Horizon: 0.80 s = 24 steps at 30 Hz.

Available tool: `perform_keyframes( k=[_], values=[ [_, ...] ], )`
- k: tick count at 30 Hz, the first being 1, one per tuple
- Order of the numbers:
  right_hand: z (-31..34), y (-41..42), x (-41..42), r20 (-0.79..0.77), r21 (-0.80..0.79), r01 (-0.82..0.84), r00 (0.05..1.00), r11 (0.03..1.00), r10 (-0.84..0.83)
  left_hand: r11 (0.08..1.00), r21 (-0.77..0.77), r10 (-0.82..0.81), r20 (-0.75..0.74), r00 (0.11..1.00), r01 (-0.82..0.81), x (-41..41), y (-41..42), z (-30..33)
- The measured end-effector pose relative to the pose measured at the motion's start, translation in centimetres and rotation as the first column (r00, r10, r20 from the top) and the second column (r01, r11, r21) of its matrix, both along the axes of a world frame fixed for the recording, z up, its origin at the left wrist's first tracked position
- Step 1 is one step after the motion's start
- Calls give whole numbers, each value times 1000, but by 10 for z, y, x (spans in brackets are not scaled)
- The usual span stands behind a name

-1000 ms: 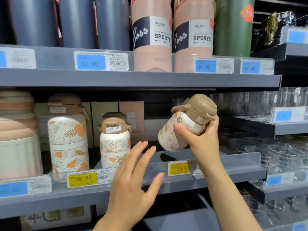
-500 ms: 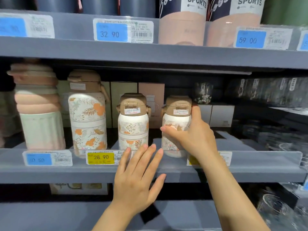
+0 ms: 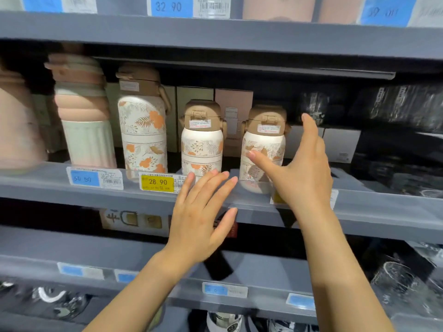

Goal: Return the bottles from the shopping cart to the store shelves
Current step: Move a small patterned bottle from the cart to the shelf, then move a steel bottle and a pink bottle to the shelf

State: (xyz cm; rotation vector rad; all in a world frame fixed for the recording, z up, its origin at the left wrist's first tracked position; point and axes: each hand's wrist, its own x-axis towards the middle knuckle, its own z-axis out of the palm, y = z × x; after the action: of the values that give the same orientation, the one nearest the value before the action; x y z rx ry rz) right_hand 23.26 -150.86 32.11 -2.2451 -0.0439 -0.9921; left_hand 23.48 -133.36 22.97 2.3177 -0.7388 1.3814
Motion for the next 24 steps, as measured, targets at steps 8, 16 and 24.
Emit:
perform_keyframes(
  k=[8,16,24],
  values=[
    [-61,55,-75,213,248,-297,945,922,247,955,-257,-197,-188,962,146,-78,57,4],
    [-109,199,-129,-150,406,-594,706,694,692,920,-356,13,-390,921,-164,-163,225,-47],
    [-196,393,-193,-380,558,-680,300,475,875,704,-468,134,-650,748,-533,-302,394,-133]
  ],
)
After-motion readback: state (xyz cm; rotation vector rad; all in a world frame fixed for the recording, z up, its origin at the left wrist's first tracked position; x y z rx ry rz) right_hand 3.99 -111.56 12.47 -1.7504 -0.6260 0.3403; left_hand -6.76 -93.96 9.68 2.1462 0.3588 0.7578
